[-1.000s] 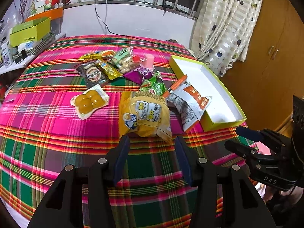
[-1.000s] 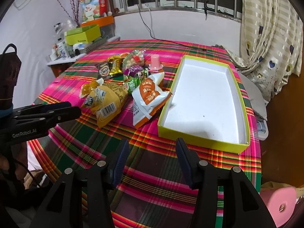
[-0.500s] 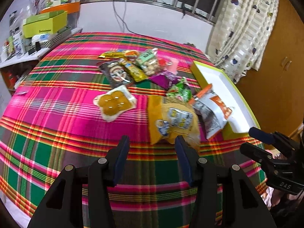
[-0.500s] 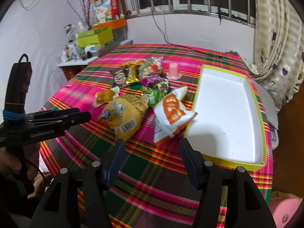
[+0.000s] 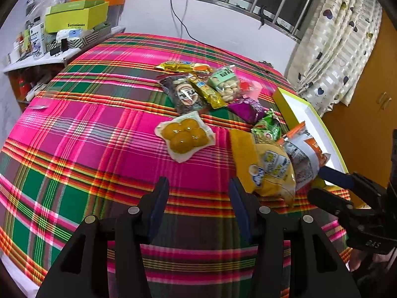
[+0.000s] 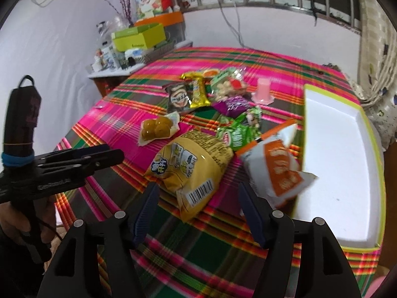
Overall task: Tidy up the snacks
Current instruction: 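Reach the right gripper to the yellow chip bag and close on it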
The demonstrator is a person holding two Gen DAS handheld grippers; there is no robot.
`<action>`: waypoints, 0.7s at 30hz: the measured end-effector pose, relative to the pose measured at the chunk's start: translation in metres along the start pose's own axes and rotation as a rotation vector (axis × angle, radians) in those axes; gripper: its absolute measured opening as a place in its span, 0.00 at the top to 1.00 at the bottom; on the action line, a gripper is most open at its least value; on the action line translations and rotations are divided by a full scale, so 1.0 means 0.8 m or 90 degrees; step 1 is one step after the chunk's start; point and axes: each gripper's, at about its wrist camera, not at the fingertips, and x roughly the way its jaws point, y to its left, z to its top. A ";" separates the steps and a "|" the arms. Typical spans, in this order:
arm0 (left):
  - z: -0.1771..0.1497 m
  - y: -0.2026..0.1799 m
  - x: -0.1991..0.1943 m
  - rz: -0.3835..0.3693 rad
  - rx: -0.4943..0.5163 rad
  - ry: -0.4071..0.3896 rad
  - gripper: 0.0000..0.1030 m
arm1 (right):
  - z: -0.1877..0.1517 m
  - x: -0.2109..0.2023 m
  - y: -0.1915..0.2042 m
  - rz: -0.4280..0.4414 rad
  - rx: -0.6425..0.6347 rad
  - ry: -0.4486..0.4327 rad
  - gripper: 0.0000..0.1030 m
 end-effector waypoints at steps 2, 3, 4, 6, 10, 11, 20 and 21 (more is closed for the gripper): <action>0.000 0.007 -0.001 -0.002 -0.008 -0.003 0.51 | 0.004 0.013 0.001 0.005 0.000 0.014 0.36; 0.000 0.010 -0.001 -0.003 -0.010 -0.005 0.51 | 0.007 0.022 0.001 0.008 0.004 0.024 0.36; -0.001 0.012 -0.002 -0.003 -0.011 -0.007 0.51 | 0.008 0.027 0.000 0.011 0.009 0.030 0.36; -0.001 0.018 -0.002 -0.005 -0.016 -0.008 0.51 | 0.013 0.038 -0.002 0.016 0.026 0.043 0.35; -0.001 0.028 -0.002 -0.011 -0.018 -0.012 0.51 | 0.017 0.052 -0.007 0.025 0.054 0.054 0.35; 0.000 0.031 -0.002 -0.013 -0.019 -0.014 0.51 | 0.019 0.056 -0.008 0.024 0.059 0.056 0.35; 0.000 0.041 0.005 -0.019 -0.021 -0.008 0.51 | 0.029 0.069 -0.010 0.003 0.078 0.055 0.53; 0.001 0.042 0.006 -0.019 -0.019 -0.008 0.51 | 0.030 0.068 -0.008 0.001 0.074 0.051 0.55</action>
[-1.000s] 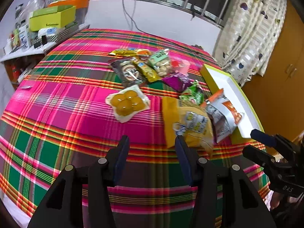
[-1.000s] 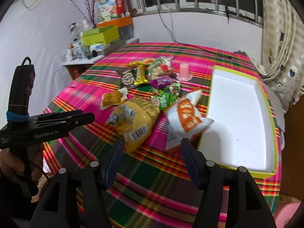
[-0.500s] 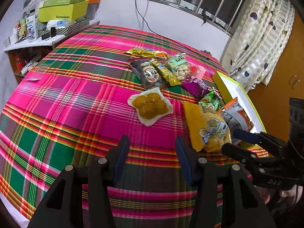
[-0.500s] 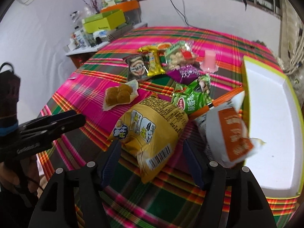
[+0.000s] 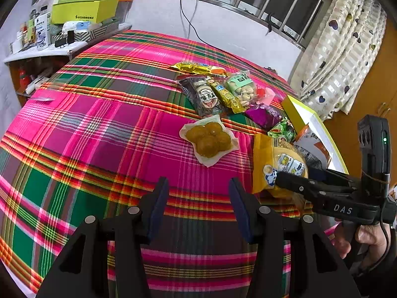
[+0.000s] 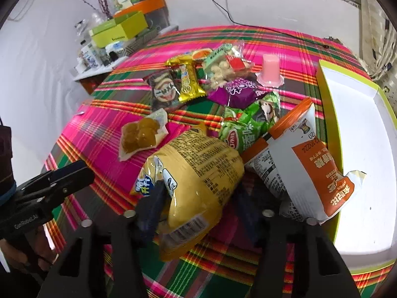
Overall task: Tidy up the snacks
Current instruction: 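Reach the right gripper to the yellow chip bag and close on it, then grasp the white paper of yellow round cakes with the left gripper while the right holds the chip bag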
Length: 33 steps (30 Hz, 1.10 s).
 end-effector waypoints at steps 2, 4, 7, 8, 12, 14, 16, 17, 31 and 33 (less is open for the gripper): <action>0.003 -0.001 0.002 0.002 0.006 -0.001 0.51 | -0.001 -0.003 0.002 0.004 -0.008 -0.006 0.68; 0.008 -0.001 0.006 0.005 0.015 0.000 0.51 | -0.002 -0.008 0.005 0.000 -0.018 -0.013 0.70; 0.015 -0.004 0.016 0.012 0.033 0.008 0.51 | -0.003 -0.012 0.004 0.007 -0.018 -0.020 0.72; 0.018 -0.005 0.020 0.013 0.042 0.009 0.51 | -0.004 -0.014 0.003 0.009 -0.017 -0.025 0.72; 0.030 -0.006 0.030 0.011 0.060 0.011 0.51 | -0.006 -0.032 -0.001 0.017 -0.015 -0.044 0.72; 0.039 -0.008 0.034 0.010 0.076 0.002 0.51 | -0.006 -0.040 -0.001 0.018 -0.014 -0.053 0.72; 0.048 -0.011 0.037 0.008 0.090 -0.007 0.51 | -0.006 -0.051 -0.002 0.017 -0.012 -0.065 0.72; 0.055 -0.014 0.041 0.001 0.106 -0.012 0.51 | -0.006 -0.053 -0.003 0.017 -0.011 -0.067 0.72; 0.070 -0.030 0.100 -0.045 0.246 0.043 0.37 | -0.004 -0.073 -0.011 0.012 -0.002 -0.084 0.72; 0.068 -0.032 0.099 -0.036 0.249 0.042 0.37 | -0.004 -0.073 -0.011 0.012 -0.002 -0.085 0.72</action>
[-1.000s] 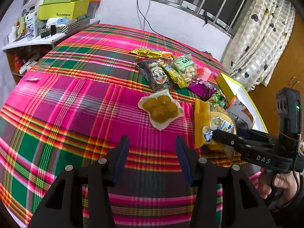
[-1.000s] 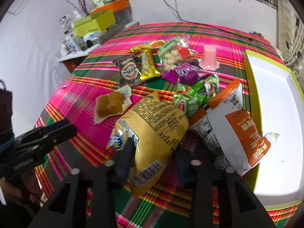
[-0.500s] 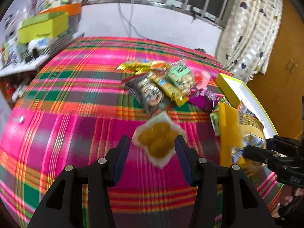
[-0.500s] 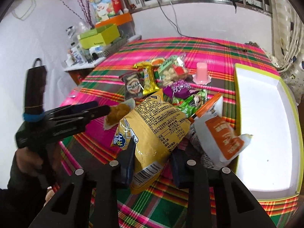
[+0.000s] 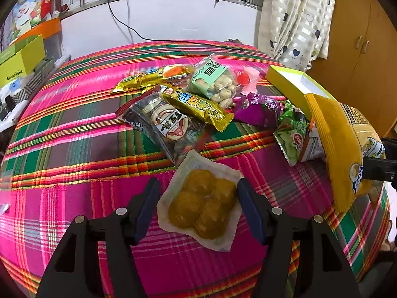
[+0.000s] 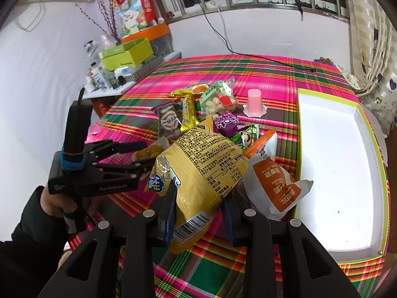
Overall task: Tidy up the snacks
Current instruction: 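Grasp the white paper of yellow round cakes with the left gripper while the right holds the chip bag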
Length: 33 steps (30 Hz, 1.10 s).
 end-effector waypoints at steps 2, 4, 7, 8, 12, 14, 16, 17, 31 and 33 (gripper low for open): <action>-0.003 -0.008 -0.002 0.007 0.007 0.002 0.37 | 0.000 0.000 -0.001 0.000 0.001 0.000 0.72; -0.004 -0.013 -0.001 0.001 0.008 0.006 0.37 | 0.000 -0.001 -0.001 -0.001 0.002 -0.001 0.72; -0.005 -0.020 -0.002 0.006 0.006 0.012 0.37 | 0.000 -0.003 -0.003 -0.001 0.003 -0.003 0.72; -0.005 -0.023 -0.003 0.006 0.007 0.015 0.37 | 0.000 -0.004 -0.003 -0.002 0.004 -0.003 0.72; -0.008 -0.032 -0.001 -0.008 0.013 0.025 0.34 | -0.001 -0.006 -0.006 -0.004 0.006 -0.005 0.72; -0.008 -0.034 -0.001 -0.009 0.015 0.025 0.34 | -0.001 -0.007 -0.006 -0.003 0.006 -0.005 0.72; -0.009 -0.035 -0.001 -0.005 0.019 0.026 0.34 | -0.002 -0.007 -0.007 -0.003 0.007 -0.005 0.72; -0.010 -0.037 -0.001 -0.001 0.025 0.027 0.33 | -0.002 -0.008 -0.007 -0.004 0.007 -0.005 0.72; -0.022 -0.059 -0.007 0.051 0.010 0.012 0.45 | -0.010 -0.024 -0.015 -0.015 0.020 -0.015 0.72; -0.026 -0.061 -0.010 0.056 0.000 0.009 0.46 | -0.012 -0.028 -0.014 -0.016 0.021 -0.018 0.72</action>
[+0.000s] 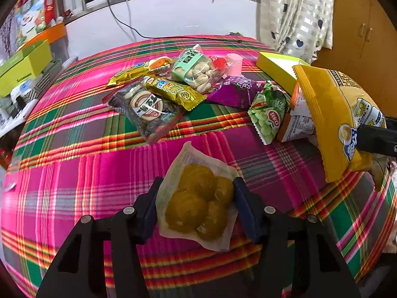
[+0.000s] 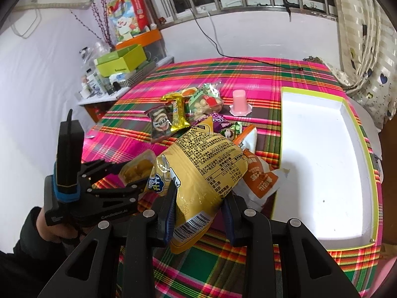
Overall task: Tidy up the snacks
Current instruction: 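Grasp the white paper of yellow round cakes with the left gripper while the right holds the chip bag, then carry both items into the white box and open both grippers to release them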
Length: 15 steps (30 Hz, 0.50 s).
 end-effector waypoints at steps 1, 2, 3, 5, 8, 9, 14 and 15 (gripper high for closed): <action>-0.001 0.000 -0.001 0.003 -0.007 0.000 0.46 | 0.000 -0.002 0.000 0.000 0.000 -0.002 0.72; -0.003 0.000 -0.003 0.008 -0.018 0.000 0.47 | 0.000 -0.004 0.000 0.000 0.000 -0.004 0.72; -0.004 -0.001 -0.004 0.013 -0.024 0.001 0.48 | -0.001 -0.008 0.000 -0.001 0.000 -0.009 0.72; -0.008 -0.001 -0.007 0.022 -0.039 0.001 0.48 | -0.002 -0.012 -0.002 -0.001 0.002 -0.013 0.72; -0.014 0.000 -0.012 0.031 -0.064 -0.002 0.48 | -0.004 -0.019 -0.004 -0.003 0.005 -0.021 0.72; -0.015 0.002 -0.015 0.033 -0.072 -0.005 0.48 | -0.005 -0.022 -0.005 -0.003 0.007 -0.024 0.72; -0.018 0.006 -0.036 0.028 -0.111 -0.028 0.48 | -0.007 -0.031 -0.010 -0.004 0.011 -0.035 0.72; -0.018 0.006 -0.040 0.026 -0.115 -0.032 0.48 | -0.007 -0.035 -0.012 -0.004 0.013 -0.039 0.72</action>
